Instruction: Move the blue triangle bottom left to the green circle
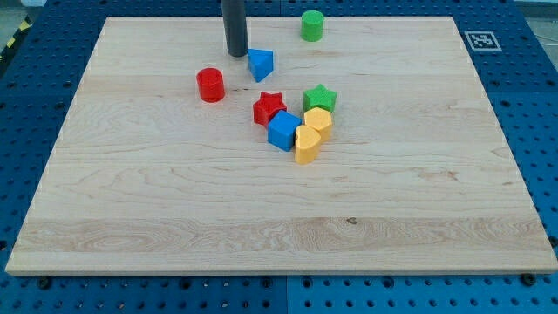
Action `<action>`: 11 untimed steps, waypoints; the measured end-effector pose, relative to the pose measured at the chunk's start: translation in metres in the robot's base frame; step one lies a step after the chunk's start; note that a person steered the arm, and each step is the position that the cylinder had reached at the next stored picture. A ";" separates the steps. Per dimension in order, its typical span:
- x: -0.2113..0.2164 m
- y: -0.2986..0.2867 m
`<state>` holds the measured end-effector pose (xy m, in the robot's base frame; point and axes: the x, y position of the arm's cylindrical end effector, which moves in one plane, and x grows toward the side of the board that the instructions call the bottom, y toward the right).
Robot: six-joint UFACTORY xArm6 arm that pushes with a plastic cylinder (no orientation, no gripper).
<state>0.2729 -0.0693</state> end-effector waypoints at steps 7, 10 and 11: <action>0.062 0.078; -0.004 0.085; 0.022 0.086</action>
